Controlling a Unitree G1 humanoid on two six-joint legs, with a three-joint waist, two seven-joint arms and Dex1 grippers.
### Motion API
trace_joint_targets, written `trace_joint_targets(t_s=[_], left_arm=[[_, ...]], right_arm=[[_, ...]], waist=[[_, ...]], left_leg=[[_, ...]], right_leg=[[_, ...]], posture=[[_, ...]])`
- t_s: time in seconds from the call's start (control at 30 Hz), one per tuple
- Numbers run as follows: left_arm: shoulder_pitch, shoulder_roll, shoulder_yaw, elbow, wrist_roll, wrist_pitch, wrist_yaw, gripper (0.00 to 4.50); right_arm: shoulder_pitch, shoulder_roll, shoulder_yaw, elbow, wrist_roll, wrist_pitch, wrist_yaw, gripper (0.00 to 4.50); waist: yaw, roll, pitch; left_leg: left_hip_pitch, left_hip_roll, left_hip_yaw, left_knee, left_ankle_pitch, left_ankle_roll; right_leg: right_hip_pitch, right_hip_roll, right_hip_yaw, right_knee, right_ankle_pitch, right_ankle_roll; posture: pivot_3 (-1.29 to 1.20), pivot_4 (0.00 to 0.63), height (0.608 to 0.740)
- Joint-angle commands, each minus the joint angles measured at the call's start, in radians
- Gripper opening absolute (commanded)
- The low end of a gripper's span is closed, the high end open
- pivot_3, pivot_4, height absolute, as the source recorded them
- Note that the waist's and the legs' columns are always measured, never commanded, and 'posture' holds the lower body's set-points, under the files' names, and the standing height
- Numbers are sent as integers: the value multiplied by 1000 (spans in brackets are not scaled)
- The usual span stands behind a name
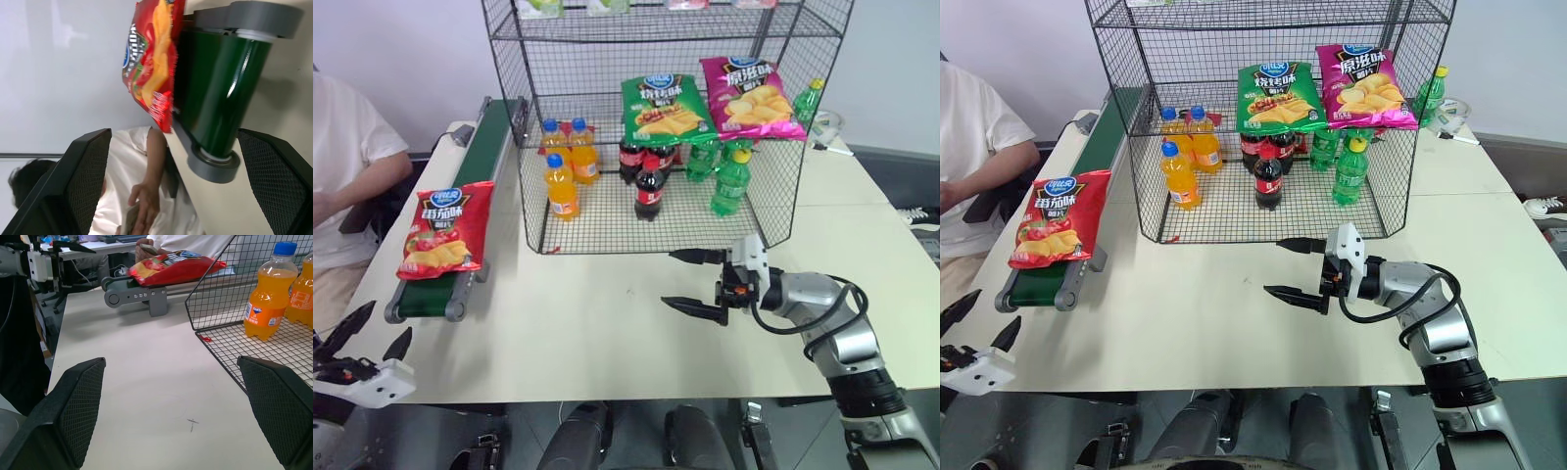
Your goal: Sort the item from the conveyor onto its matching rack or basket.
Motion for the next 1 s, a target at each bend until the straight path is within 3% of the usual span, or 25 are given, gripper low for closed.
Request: trace_joint_targets(t_s=[0.03,0.73,0.83,1.0], left_arm=[[1,25,-4,1,-11,3,25,4260],[-46,21,-67,-7,-57,18,6,4260],[-77,13,-90,-18,-74,27,-10,3476],[-101,7,-103,-47,-56,60,1,929]], right_arm=[[-1,11,-10,-18,-3,-20,-6,4500],[5,0,-18,-27,-1,-17,-16,4500],[5,-1,-18,-28,-1,-15,-15,4500],[2,-1,-19,-26,-3,-15,-14,4500]], waist=[[0,0,0],[0,0,0],[1,0,0],[1,0,0]], left_leg=[[0,0,0,0,0,0],[0,0,1,1,0,0],[0,0,1,1,0,0],[0,0,1,1,0,0]], right_leg=[[0,0,0,0,0,0],[0,0,0,1,0,0],[0,0,0,1,0,0],[0,0,1,1,0,0]], posture=[[0,150,740],[0,150,740],[0,150,740],[0,150,740]])
